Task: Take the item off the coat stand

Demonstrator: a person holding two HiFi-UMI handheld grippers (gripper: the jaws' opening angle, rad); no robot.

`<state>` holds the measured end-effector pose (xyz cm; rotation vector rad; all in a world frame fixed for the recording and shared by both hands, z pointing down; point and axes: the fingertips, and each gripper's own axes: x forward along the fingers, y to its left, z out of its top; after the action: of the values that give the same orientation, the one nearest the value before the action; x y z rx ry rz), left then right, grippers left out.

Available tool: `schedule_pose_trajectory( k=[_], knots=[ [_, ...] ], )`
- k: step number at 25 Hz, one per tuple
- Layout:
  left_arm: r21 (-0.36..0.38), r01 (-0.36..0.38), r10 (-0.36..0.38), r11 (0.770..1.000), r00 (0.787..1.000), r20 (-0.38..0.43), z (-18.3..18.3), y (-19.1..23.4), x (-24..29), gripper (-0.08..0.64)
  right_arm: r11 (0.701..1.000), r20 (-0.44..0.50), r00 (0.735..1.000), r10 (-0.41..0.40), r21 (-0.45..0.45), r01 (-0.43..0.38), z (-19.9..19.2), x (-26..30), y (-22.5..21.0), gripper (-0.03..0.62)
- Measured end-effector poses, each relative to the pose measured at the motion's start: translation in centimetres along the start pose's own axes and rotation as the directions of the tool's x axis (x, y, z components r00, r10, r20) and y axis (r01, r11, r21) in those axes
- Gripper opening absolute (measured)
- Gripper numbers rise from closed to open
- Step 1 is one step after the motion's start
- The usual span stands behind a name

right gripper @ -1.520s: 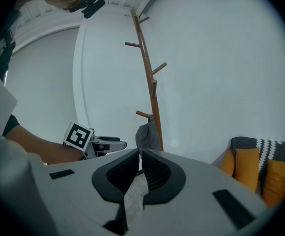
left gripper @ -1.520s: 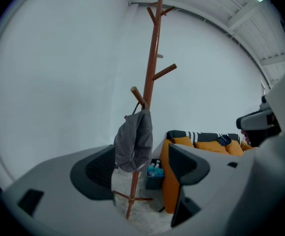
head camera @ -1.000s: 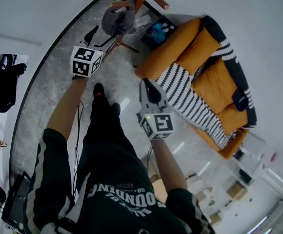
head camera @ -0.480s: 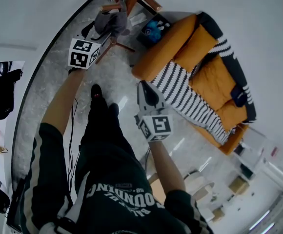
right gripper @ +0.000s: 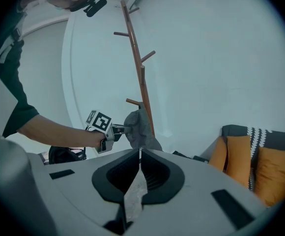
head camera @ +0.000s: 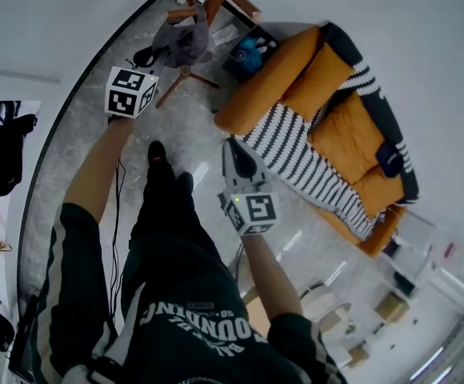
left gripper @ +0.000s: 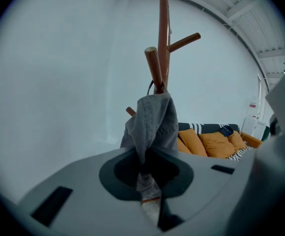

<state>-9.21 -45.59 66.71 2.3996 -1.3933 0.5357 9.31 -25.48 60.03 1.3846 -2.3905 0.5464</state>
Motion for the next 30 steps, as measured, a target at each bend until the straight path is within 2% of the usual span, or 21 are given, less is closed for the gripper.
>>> schedule_pose_trajectory(
  k=[5, 16, 24, 30],
  knots=[
    [-0.013, 0.007, -0.006, 1.000, 1.000, 0.028, 1.3, 0.0, -1.4, 0.025, 1.000, 0.013, 1.000, 0.002, -0.003, -0.002, 0.3, -0.6, 0.2, 0.000],
    [0.009, -0.027, 0.026, 1.000, 0.998, 0.065, 4.6, 0.4, -5.4, 0.025, 1.000, 0.057, 0.998, 0.024, -0.020, -0.023, 2.3, -2.0, 1.3, 0.000],
    [-0.067, -0.041, 0.048, 0.997, 0.993, 0.110, 6.3, 0.9, -9.3, 0.025, 0.996, 0.101, 0.993, 0.059, -0.069, -0.052, 4.8, -3.4, 2.4, 0.002],
    [-0.078, -0.080, 0.090, 0.994, 0.987, 0.134, 7.1, 1.1, -13.8, 0.025, 0.993, 0.135, 0.989, 0.066, -0.110, -0.051, 6.6, -4.6, 2.6, 0.000]
  ],
)
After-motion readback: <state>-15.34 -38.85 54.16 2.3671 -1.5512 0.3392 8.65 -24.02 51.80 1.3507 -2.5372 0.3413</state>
